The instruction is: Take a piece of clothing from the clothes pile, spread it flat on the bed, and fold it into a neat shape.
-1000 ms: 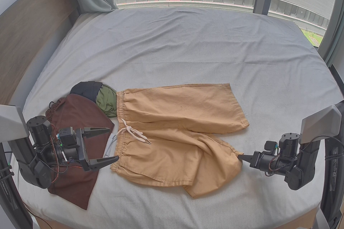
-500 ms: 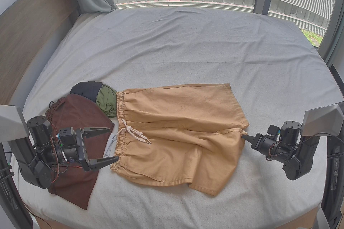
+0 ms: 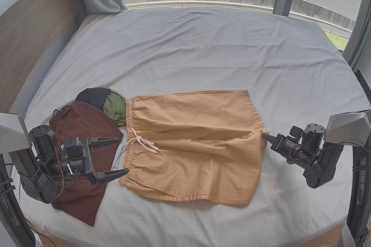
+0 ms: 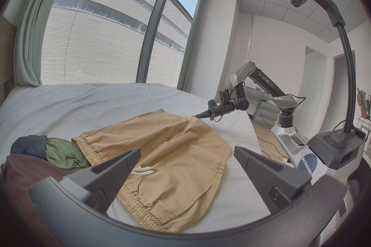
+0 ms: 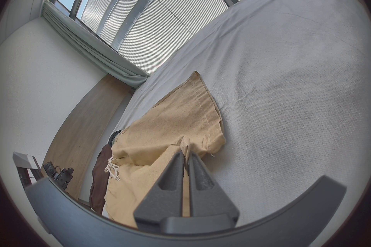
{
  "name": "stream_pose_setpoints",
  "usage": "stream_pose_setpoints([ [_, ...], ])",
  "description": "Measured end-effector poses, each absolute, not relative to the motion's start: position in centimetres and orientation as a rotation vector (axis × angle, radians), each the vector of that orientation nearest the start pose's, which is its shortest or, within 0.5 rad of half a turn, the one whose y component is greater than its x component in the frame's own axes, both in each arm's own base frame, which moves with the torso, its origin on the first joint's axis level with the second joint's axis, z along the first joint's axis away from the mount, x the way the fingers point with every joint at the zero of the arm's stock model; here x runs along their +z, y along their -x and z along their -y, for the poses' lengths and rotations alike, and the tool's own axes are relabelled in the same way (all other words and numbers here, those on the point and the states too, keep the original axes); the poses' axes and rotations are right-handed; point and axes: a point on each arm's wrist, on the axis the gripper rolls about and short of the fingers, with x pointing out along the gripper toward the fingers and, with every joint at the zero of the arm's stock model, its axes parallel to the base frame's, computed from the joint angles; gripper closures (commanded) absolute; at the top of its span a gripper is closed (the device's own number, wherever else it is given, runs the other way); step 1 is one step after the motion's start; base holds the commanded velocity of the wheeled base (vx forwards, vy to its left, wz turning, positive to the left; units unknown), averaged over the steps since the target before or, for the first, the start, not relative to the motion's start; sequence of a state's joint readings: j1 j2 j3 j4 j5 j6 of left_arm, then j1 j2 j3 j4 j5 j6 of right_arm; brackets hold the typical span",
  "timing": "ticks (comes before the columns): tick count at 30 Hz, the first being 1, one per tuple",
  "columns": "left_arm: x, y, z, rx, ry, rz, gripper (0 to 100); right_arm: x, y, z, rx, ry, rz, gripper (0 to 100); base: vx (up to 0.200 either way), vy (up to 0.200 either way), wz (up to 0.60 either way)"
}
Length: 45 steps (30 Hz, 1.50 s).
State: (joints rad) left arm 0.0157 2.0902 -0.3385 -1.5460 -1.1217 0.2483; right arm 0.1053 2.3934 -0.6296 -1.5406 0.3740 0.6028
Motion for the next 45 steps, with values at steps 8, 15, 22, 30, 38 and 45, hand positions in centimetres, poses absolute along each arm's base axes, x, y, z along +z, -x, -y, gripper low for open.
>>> stream_pose_setpoints([
  [8,5.7,-28.0,1.6,-1.117,-0.105,-0.045,0,0.0,-36.5,-4.8,0.392,-0.614,-0.319,100,0.0,0.0,0.0],
  [15,5.6,-28.0,1.6,-1.117,-0.105,-0.045,0,-0.3,-36.8,-5.0,0.391,-0.612,-0.318,100,0.0,0.0,0.0],
  [22,5.6,-28.0,1.6,-1.118,-0.105,-0.045,0,-0.7,-36.6,-5.0,0.388,-0.608,-0.333,0,0.0,0.0,0.0],
  [30,5.6,-28.0,1.7,-1.119,-0.105,-0.045,0,-1.4,-35.5,-4.9,0.4,-0.582,-0.382,0,0.0,0.0,0.0],
  [38,5.6,-28.0,1.7,-1.12,-0.105,-0.044,0,-1.8,-32.5,-4.9,0.473,-0.565,-0.496,0,0.0,0.0,0.0],
  [45,5.6,-28.0,1.7,-1.119,-0.105,-0.045,0,-2.1,-31.5,-4.9,0.501,-0.576,-0.542,0,0.0,0.0,0.0],
])
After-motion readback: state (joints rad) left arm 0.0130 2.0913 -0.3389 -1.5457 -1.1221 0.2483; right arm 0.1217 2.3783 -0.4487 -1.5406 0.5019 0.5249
